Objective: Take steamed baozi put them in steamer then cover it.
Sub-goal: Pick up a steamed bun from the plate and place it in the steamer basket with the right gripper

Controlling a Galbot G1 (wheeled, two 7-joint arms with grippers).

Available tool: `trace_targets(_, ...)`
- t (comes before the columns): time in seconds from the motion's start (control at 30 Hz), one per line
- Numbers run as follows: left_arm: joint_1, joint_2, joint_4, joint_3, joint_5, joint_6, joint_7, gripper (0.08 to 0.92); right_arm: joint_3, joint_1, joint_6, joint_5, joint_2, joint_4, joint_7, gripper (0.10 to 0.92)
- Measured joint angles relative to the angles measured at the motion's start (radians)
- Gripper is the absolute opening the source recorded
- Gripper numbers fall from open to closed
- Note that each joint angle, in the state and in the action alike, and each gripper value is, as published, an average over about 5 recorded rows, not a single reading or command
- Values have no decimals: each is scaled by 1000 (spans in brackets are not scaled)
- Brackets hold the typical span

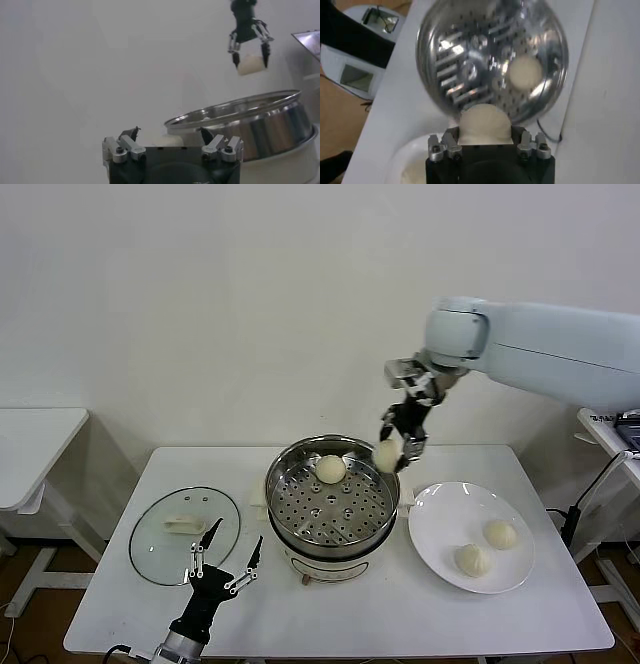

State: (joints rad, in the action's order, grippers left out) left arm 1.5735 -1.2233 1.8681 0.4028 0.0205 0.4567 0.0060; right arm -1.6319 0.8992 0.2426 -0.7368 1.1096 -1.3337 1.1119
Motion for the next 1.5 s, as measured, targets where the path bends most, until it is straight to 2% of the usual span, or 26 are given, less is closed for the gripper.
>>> trace_targets(0.43, -4, 2, -2, -2, -1, 0, -4, 823, -23, -117, 33, -78, 226, 103, -138, 674)
trace_targets(0.8, -3, 12, -7, 2, -3, 2, -7, 823, -26, -212, 39, -76, 325, 197, -182, 682)
trace_targets(1.1, -6, 13, -15, 6, -6, 3, -9, 823, -19, -245, 42, -60, 342, 219, -198, 814)
trace_targets(1.3, -4, 12, -15, 9, -7, 3, -10, 823, -6, -221, 48, -43, 310, 184, -190, 822)
trace_targets(1.5, -5, 6, -8, 5, -6, -1, -10, 823, -4, -150, 46, -7, 215, 90, -153, 823)
